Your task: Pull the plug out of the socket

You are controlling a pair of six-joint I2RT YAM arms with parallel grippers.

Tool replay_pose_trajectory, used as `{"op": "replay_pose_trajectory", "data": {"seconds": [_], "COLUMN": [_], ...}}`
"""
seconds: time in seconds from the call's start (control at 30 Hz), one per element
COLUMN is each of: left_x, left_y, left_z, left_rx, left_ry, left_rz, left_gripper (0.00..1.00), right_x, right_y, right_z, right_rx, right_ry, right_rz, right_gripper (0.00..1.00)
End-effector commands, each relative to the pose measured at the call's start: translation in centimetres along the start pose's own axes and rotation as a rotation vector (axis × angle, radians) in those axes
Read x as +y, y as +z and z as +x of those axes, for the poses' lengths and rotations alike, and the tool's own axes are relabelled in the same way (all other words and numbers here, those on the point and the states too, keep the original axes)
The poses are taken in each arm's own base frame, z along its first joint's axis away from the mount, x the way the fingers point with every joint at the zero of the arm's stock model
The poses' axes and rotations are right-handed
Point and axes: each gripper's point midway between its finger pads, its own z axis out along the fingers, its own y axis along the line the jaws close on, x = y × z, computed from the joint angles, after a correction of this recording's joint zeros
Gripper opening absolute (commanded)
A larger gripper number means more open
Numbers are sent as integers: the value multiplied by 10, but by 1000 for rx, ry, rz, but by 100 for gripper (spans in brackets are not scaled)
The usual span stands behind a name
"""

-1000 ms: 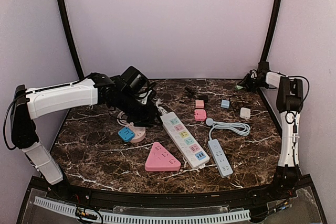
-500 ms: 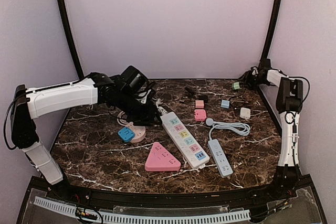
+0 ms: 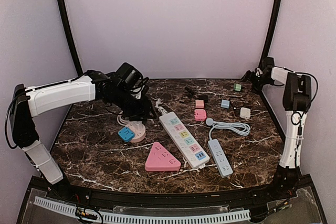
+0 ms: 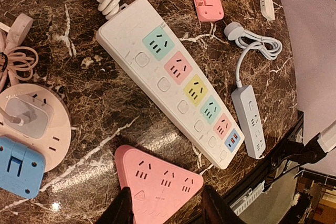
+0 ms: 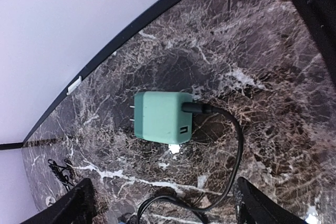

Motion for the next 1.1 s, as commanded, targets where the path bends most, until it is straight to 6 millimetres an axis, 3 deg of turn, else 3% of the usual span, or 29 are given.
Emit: {"op": "replay_pose_trajectory", "data": {"seconds": [0.0,0.13,0.3,0.43,0.6,0.77,0.8,0.83,0.87,0.9,1.07], "left_x": [10,25,52,78,97,129,134,137,142,144,149], "left_y": [-15,-19,-17,-20,-30,-28,-25,-29,-24,-27,-15], "left_z": [-11,-20,-19,-14,-14,-2,8,3,12,7,20], "left_rx": [-50,-85,-92,-116,-184,-188,-169,-198,-172,-197,-183], "left_ry": [0,-36,-53,-133,-249,-365,-396,-422,-443,-467,-544], "left_rz": [-29,-53,-145,-199,-138,-115,-99,-74,-57,-32,93], "left_gripper": [44,45,45,47,47,48,48,48,48,48,48], "right_x": [27,45,85,138,201,256,267,277,286,295,337], "right_y": [-43,-52,-58,-57,-50,-49,-49,-49,-47,-47,-43], "right_z": [-17,4,51,113,196,268,283,297,310,323,383], "right_rx": [-117,-121,-97,-48,40,93,105,116,125,133,168], "right_ry": [-96,-140,-231,-355,-550,-740,-781,-820,-856,-893,-1050], "right_rz": [41,34,0,-80,-148,-210,-226,-238,-250,-263,-333], "right_gripper": [92,94,93,91,87,84,84,84,84,83,83]}}
